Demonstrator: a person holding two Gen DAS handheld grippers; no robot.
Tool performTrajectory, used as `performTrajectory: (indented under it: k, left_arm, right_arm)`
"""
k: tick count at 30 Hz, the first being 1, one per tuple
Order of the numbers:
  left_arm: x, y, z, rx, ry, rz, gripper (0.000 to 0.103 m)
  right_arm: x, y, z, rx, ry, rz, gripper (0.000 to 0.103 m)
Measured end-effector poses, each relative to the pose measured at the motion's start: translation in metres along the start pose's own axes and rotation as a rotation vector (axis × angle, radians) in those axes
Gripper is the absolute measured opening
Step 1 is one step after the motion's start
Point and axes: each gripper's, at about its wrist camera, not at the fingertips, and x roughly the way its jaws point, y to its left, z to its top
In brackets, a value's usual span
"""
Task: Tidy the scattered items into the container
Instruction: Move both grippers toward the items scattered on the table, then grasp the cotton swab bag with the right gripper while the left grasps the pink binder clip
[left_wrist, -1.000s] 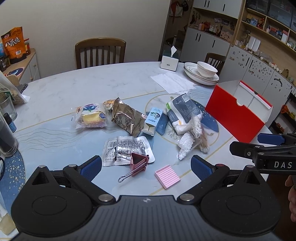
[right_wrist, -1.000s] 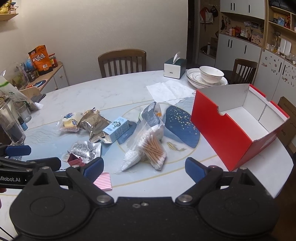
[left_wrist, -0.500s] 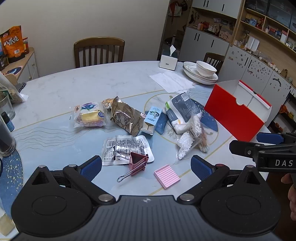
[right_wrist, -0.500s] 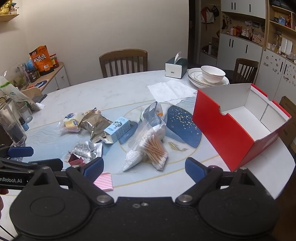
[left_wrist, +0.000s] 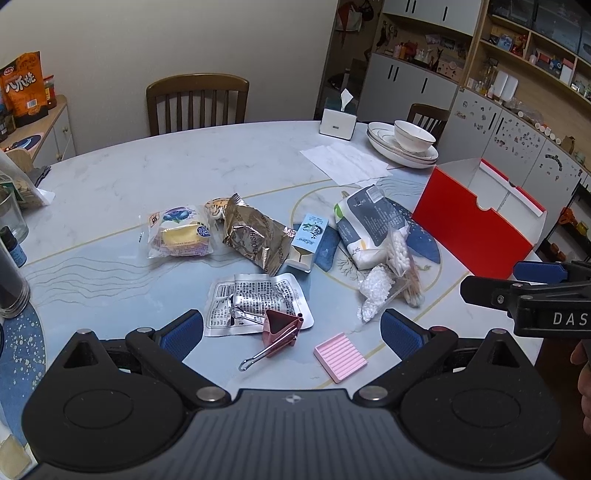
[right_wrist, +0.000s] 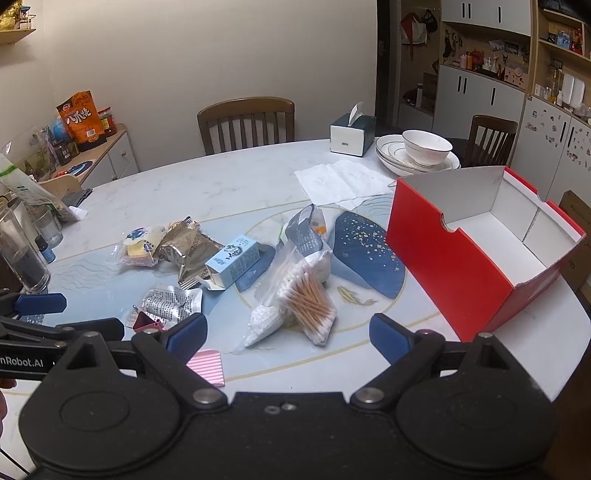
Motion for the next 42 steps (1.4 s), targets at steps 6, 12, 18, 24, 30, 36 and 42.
performTrajectory:
  k: [6, 12, 18, 24, 30, 36, 42]
  left_arm:
    - [0.017, 0.007, 0.001, 0.020, 0.012, 0.006, 0.102]
    - [0.040, 0.004, -0.004, 0.101, 0.009, 0.007, 0.102]
    - [0.064, -0.003, -0.009, 0.146, 0.059, 0.012, 0.100]
    - [0.079, -0.004, -0.009, 0.149, 0.085, 0.034, 0.098]
    - [0.088, -0.007, -0.013, 0.155, 0.104, 0.050, 0.090]
    - [0.092, -0.008, -0.013, 0.151, 0.113, 0.042, 0.085]
    - [0.100, -0.010, -0.014, 0.151, 0.137, 0.049, 0.069]
  right_arm:
    - [0.013, -0.002, 0.004, -0.007, 0.013, -0.003, 0.093]
    - [0.039, -0.007, 0.007, -0.013, 0.027, -0.033, 0.092]
    - [0.067, -0.009, 0.012, -0.006, 0.060, -0.047, 0.091]
    - [0.090, -0.001, 0.025, 0.017, 0.072, -0.035, 0.090]
    - [0.116, 0.009, 0.029, 0.006, 0.103, -0.076, 0.087]
    - [0.127, 0.006, 0.028, 0.027, 0.142, -0.087, 0.073]
    - [0.128, -0.001, 0.029, 0.061, 0.154, -0.077, 0.055]
